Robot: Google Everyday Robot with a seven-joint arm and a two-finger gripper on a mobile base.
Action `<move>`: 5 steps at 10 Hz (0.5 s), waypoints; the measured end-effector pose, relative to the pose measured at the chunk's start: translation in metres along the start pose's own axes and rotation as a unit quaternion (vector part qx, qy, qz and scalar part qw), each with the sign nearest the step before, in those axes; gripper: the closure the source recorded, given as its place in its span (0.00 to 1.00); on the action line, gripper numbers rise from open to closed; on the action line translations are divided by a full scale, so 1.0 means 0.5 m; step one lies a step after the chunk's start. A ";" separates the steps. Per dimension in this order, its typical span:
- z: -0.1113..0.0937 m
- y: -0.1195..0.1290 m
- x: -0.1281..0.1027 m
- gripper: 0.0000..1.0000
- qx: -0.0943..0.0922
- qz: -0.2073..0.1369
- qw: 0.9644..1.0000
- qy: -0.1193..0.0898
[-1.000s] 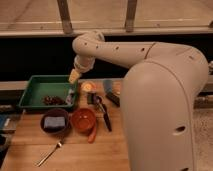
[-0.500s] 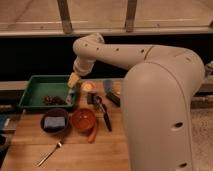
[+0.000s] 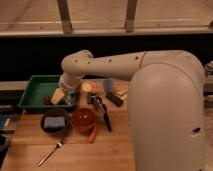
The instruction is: Place grapes in table surface
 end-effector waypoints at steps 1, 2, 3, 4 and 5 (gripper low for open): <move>0.008 0.031 -0.005 0.20 -0.008 -0.003 1.000 -0.014; 0.011 0.046 -0.008 0.20 -0.012 -0.005 1.000 -0.021; 0.012 0.053 -0.009 0.20 -0.014 -0.005 1.000 -0.024; 0.013 0.048 -0.010 0.20 -0.015 -0.005 1.000 -0.023; 0.013 0.041 -0.011 0.20 -0.016 -0.007 1.000 -0.023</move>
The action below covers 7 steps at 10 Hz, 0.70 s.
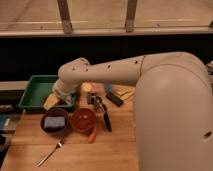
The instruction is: Place grapes in table surface
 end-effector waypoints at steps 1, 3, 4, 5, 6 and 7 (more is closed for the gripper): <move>0.010 -0.007 -0.001 0.20 -0.004 -0.005 1.000 0.001; 0.056 0.001 -0.030 0.20 -0.016 -0.026 1.000 0.004; 0.110 0.013 -0.055 0.20 -0.033 -0.041 0.999 0.006; 0.135 0.018 -0.054 0.20 -0.042 -0.042 0.998 0.009; 0.148 0.019 -0.048 0.20 -0.047 -0.042 0.998 0.011; 0.160 0.017 -0.043 0.20 -0.051 -0.040 0.998 0.014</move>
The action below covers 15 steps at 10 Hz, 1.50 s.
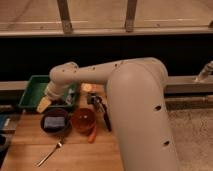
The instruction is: Place grapes in table surface
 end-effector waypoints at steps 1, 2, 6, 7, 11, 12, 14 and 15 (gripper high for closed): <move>0.009 -0.003 0.002 0.20 -0.002 -0.002 1.000 0.003; 0.009 -0.004 -0.002 0.20 -0.001 -0.004 1.000 0.004; -0.012 -0.058 -0.031 0.20 0.001 -0.034 0.999 0.011; -0.017 -0.072 -0.036 0.20 -0.003 -0.041 0.999 0.012; -0.024 -0.090 -0.037 0.20 -0.005 -0.048 0.999 0.016; -0.023 -0.091 -0.037 0.20 -0.006 -0.046 0.999 0.016; 0.009 -0.097 -0.031 0.20 -0.004 -0.030 0.999 0.016; 0.037 -0.099 -0.026 0.20 0.003 -0.022 1.000 0.015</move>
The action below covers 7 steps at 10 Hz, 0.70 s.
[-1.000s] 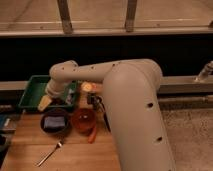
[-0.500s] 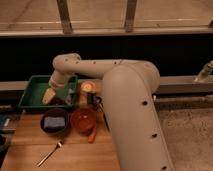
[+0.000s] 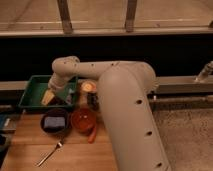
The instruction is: Place grapes in table surface
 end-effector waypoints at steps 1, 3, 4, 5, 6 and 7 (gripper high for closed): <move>0.022 -0.001 0.001 0.20 0.005 0.008 1.000 -0.003; 0.037 -0.011 0.001 0.20 0.019 0.026 0.999 -0.006; 0.041 -0.016 -0.001 0.20 0.025 0.034 0.999 -0.008; 0.043 -0.024 -0.004 0.20 0.032 0.042 0.999 -0.009; 0.043 -0.040 -0.005 0.20 0.038 0.049 0.998 -0.010; 0.042 -0.060 -0.004 0.20 0.044 0.055 0.997 -0.010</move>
